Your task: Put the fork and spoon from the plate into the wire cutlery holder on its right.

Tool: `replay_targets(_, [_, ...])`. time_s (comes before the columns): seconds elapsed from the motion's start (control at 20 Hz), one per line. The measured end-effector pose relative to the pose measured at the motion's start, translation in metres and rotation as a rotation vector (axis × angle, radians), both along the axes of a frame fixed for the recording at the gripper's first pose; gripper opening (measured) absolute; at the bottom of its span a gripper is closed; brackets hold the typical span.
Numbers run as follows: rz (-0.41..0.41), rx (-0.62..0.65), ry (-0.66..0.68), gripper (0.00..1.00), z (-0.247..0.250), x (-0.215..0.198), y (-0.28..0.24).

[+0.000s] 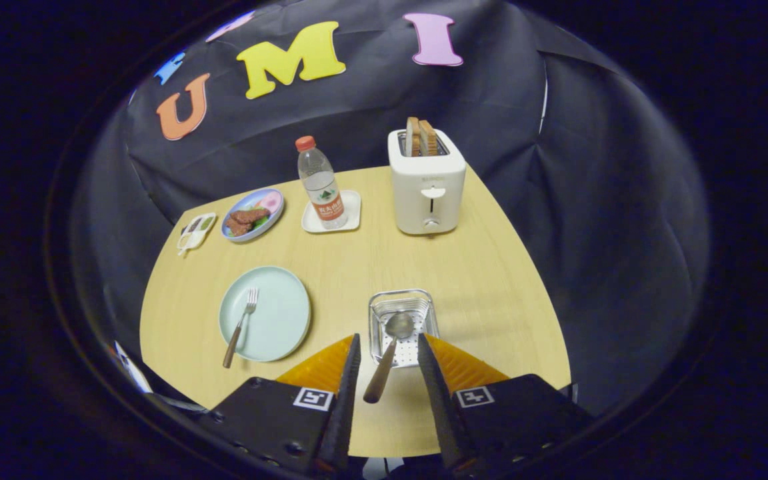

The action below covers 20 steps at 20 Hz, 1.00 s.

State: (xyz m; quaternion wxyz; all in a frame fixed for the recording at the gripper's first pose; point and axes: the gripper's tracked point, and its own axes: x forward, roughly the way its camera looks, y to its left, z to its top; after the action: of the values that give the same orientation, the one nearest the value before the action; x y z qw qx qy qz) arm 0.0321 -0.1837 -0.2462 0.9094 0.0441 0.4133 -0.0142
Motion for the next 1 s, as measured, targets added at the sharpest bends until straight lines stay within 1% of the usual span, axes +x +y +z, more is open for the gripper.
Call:
replay_targets(0.05, [0.002,0.01,-0.005,0.52,0.001,-0.001,0.005])
replay_targets(0.2, [0.028,0.013,-0.027,0.78,0.006,0.002,0.022])
replay_targets(0.3, [0.056,-0.004,-0.042,0.82,0.008,0.003,0.037])
replay_targets(0.6, [0.12,0.002,-0.072,0.94,0.011,0.011,0.095])
replay_targets(0.8, [0.107,0.027,-0.037,0.94,-0.009,0.015,0.138])
replay_targets(1.0, [0.127,0.03,0.001,0.94,-0.033,0.017,0.179])
